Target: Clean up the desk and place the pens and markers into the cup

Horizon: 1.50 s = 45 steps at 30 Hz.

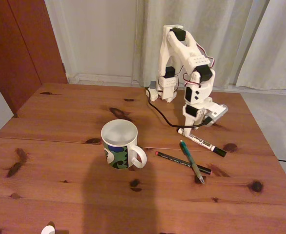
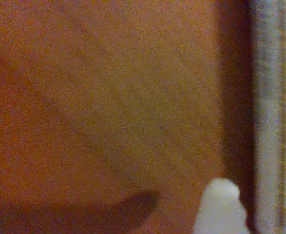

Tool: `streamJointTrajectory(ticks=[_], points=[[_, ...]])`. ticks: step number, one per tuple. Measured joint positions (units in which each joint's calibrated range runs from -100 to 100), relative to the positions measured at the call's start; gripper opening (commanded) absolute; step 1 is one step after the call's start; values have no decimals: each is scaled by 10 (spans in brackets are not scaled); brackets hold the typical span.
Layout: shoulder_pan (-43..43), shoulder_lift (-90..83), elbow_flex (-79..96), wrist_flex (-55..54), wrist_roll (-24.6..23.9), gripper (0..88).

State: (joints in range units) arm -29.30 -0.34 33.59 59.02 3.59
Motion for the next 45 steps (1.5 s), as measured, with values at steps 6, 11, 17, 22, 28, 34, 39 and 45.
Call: streamJointTrajectory(ticks=[6, 11, 17, 22, 28, 34, 39, 45], points=[[-1, 26, 0, -2, 0, 213], [-6, 39, 0, -10, 0, 213], [-6, 58, 0, -47, 0, 212], [-4, 59, -1, -55, 0, 58], [10, 59, -1, -56, 0, 8], [57, 47, -2, -67, 0, 8], [111, -28, -2, -127, 0, 8], [187, -91, -3, -185, 0, 8]])
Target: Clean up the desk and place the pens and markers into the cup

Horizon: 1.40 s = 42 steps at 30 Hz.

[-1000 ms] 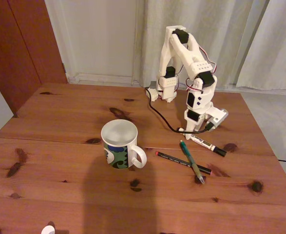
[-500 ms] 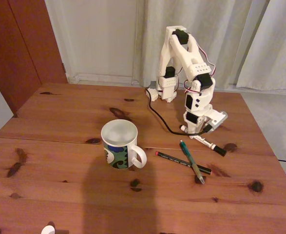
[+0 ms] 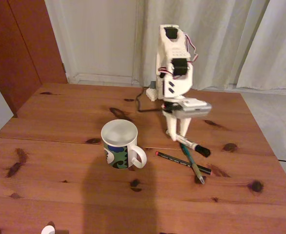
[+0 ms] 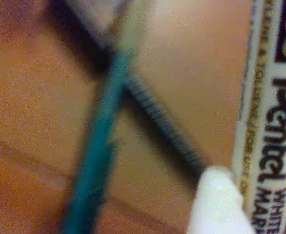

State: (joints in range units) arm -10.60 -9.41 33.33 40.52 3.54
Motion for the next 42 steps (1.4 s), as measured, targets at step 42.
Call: streamJointTrajectory(ticks=[42], points=[[183, -68, 1, -146, 0, 8]])
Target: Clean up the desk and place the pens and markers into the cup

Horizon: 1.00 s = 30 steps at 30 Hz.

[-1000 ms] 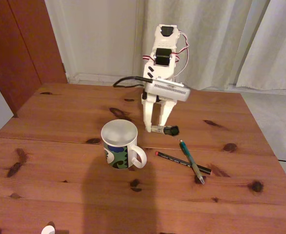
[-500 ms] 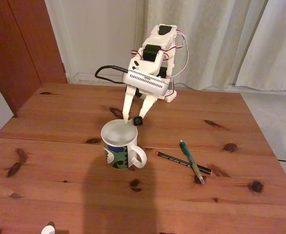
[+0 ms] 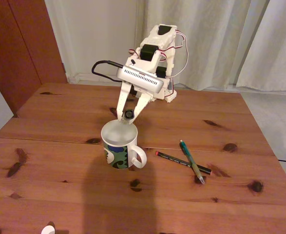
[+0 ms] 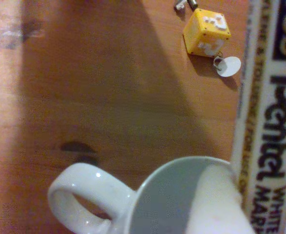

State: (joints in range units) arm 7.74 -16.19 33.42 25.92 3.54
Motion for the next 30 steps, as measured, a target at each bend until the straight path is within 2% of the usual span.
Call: streamJointTrajectory(ticks=[23, 28, 30], points=[[-1, 55, -17, -3, 0, 8], [-3, 55, -17, -3, -33, 12], [-4, 55, -17, -3, -36, 49]])
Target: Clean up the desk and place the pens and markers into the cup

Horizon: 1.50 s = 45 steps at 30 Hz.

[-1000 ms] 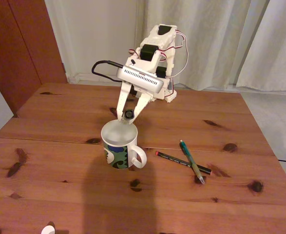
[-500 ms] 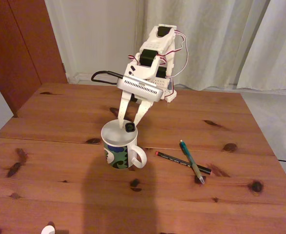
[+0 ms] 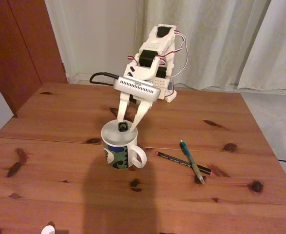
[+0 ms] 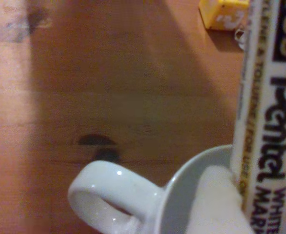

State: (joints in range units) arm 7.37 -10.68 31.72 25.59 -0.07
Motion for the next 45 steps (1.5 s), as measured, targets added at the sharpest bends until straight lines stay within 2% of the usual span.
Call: streamJointTrajectory(ticks=[5, 18, 21, 24, 28, 35, 45], points=[[-1, 0, 0, 0, -1, 153], [-2, 0, 0, 0, -6, 158], [-19, 0, 0, 0, -7, 120], [-50, -3, 0, 0, -11, 2], [-101, -28, -2, 0, -29, 9], [-186, -57, 25, 0, -33, 8], [-242, -48, 146, -1, -33, 8]])
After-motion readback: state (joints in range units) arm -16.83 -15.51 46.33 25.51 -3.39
